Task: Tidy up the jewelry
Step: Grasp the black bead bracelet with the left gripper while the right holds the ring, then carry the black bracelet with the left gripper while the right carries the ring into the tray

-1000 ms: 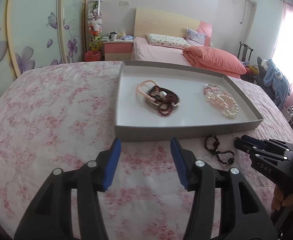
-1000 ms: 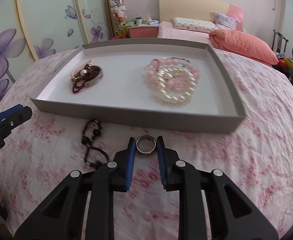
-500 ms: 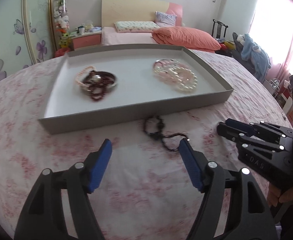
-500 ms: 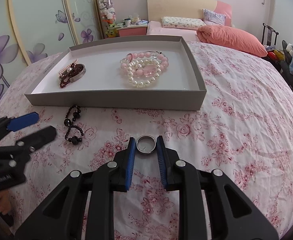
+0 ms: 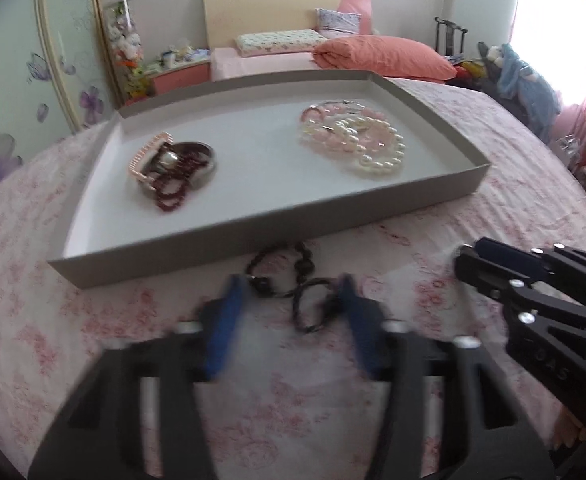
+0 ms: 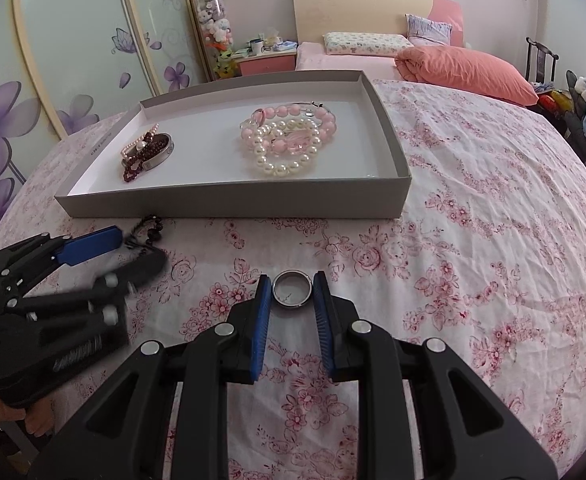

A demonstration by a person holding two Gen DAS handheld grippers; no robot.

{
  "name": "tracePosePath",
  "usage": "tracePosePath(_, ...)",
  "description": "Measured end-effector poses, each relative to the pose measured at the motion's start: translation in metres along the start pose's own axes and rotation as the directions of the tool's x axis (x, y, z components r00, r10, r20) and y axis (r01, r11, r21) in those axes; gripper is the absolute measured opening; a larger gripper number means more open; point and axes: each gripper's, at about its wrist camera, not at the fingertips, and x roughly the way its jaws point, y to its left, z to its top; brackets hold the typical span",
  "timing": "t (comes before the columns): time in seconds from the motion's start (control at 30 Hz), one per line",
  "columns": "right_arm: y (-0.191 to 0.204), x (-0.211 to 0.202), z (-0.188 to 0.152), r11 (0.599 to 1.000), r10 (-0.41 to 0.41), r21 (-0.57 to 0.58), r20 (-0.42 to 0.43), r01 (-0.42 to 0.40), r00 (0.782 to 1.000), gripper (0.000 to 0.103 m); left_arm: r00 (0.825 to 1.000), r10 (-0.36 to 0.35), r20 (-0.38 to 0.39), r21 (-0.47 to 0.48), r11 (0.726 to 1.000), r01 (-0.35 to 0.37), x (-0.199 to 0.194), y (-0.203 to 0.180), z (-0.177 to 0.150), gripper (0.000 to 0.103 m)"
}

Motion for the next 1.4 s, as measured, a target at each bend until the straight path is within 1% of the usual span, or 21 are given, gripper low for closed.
tracePosePath(0.03, 0.000, 0.000, 0.000, 1.000, 0.000, 0.000, 0.000, 0.000, 1.000, 0.023, 1.000, -0.001, 0.000, -0.007, 1.000, 0.001, -0.001, 0.003, 0.000, 0.018)
tracePosePath(0.07, 0.000, 0.000, 0.000, 1.000, -0.001, -0.001, 0.000, 0.001, 1.000, 0.023, 1.000, 0.000, -0.002, -0.015, 1.000, 0.000, -0.002, 0.006, -0.001, 0.015)
tracePosePath(0.1, 0.000, 0.000, 0.000, 1.000, -0.001, -0.001, 0.000, 0.001, 1.000, 0.023, 1.000, 0.002, -0.003, -0.021, 1.000, -0.002, -0.003, 0.011, -0.002, 0.015)
tracePosePath(0.23, 0.003, 0.000, 0.000, 1.000, -0.014, -0.014, -0.001, 0.014, 1.000, 0.023, 0.999, 0.049, -0.005, -0.039, 0.998, -0.049, -0.014, 0.040, -0.015, 0.015)
tracePosePath(0.4, 0.017, 0.002, -0.001, 0.998, -0.010, -0.056, -0.005, 0.010, 1.000, 0.023, 0.994, 0.111, -0.007, -0.079, 0.991, -0.111, -0.026, 0.081, -0.028, 0.015)
tracePosePath(0.5, 0.020, 0.002, -0.002, 0.998, -0.014, -0.066, -0.006, 0.013, 1.000, 0.023, 0.996, 0.094, -0.005, -0.131, 0.987, -0.093, -0.029, 0.094, -0.031, 0.017)
tracePosePath(0.7, 0.022, 0.002, -0.002, 0.997, -0.027, -0.078, -0.007, 0.026, 1.000, 0.023, 0.992, 0.123, -0.008, -0.107, 0.987, -0.123, -0.031, 0.090, -0.033, 0.018)
tracePosePath(0.9, 0.026, 0.004, -0.002, 0.995, -0.038, -0.089, -0.006, 0.037, 0.999, 0.023, 0.993, 0.117, -0.008, -0.112, 0.987, -0.117, -0.030, 0.092, -0.032, 0.018)
tracePosePath(1.4, 0.026, 0.004, -0.002, 0.996, -0.031, -0.087, -0.007, 0.030, 1.000, 0.024, 0.993, 0.117, -0.008, -0.112, 0.987, -0.117, -0.031, 0.091, -0.033, 0.018)
